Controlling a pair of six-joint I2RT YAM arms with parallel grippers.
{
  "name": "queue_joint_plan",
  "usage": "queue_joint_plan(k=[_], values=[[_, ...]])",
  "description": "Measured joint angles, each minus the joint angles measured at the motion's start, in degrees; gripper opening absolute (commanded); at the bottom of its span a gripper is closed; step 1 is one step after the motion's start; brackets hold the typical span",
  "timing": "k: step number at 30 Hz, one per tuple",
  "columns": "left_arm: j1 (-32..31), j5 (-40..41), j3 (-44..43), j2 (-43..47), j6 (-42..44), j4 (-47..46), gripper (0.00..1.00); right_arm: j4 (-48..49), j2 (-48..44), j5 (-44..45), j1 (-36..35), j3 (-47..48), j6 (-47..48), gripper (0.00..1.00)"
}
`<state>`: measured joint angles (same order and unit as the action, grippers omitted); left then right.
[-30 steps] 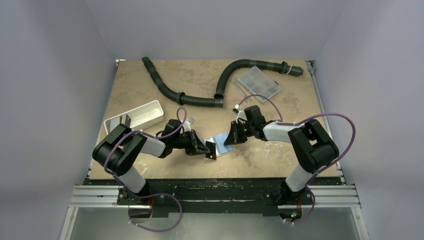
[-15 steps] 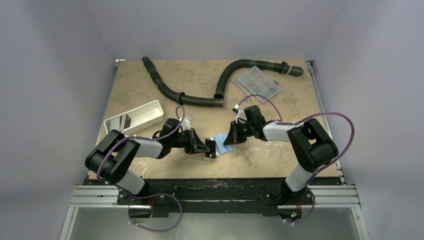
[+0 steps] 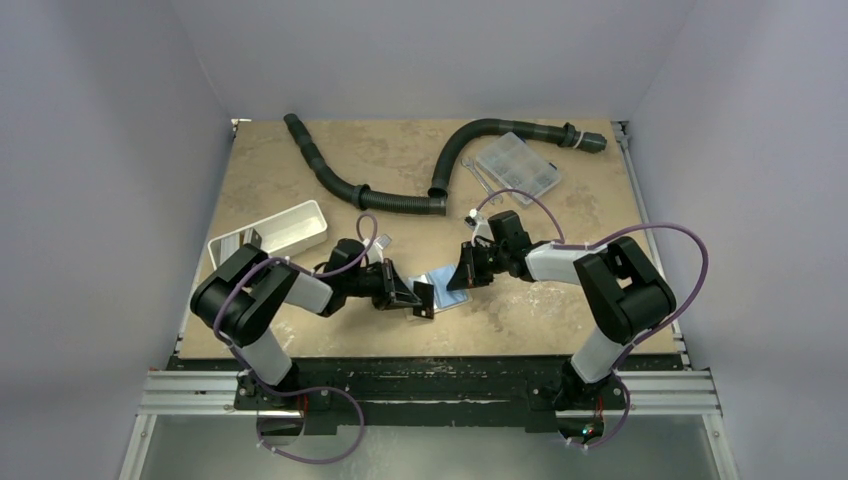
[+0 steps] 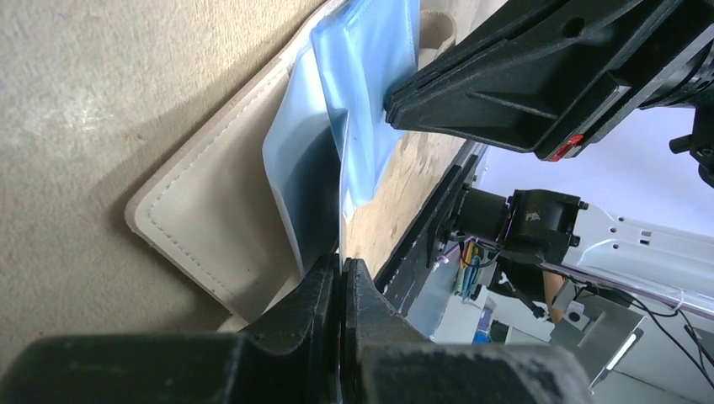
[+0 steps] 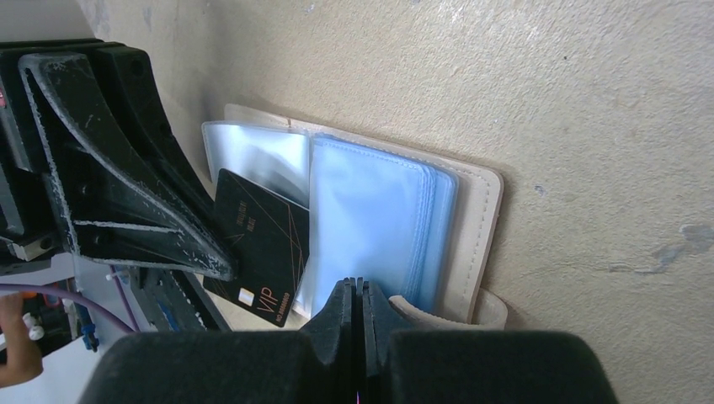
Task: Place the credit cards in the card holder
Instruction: Insert the credit card into the card holder.
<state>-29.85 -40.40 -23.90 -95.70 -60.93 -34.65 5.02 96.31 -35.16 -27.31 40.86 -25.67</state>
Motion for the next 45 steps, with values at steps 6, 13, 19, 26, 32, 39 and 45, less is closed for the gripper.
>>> queue_joint_plan(k=[6, 13, 19, 26, 32, 39, 45], values=[[0.00, -0.37, 0.00, -1.49, -0.92, -3.30, 0.00, 0.13, 0.07, -0.15, 0.02, 0.00, 0.09, 0.00], [0.00, -0.74, 0.26, -3.08, -1.57, -7.21, 0.00, 0.17, 0.11, -0.22, 0.02, 0.00, 0.20, 0.00], [0.11, -1.51, 0.39, -4.76, -2.54, -11.28, 0.00, 0.22, 0.24, -0.35, 0.07, 0.00, 0.22, 0.00], [0.22, -2.27, 0.39, -6.75, -2.58, -13.70, 0.00, 0.57, 0.46, -0.61, 0.07, 0.00, 0.22, 0.00], [1.36, -3.04, 0.00, -8.31, -2.58, -14.43, 0.00, 0.59, 0.48, -0.63, 0.07, 0.00, 0.22, 0.00], [1.73, -3.15, -1.99, -10.21, -3.19, -15.76, 0.00, 0.70, 0.63, -0.87, 0.11, 0.02, 0.22, 0.00], [1.73, -3.17, -2.43, -11.34, -4.04, -16.79, 0.00, 0.98, 0.87, -1.42, 0.26, 0.02, 0.22, 0.00]])
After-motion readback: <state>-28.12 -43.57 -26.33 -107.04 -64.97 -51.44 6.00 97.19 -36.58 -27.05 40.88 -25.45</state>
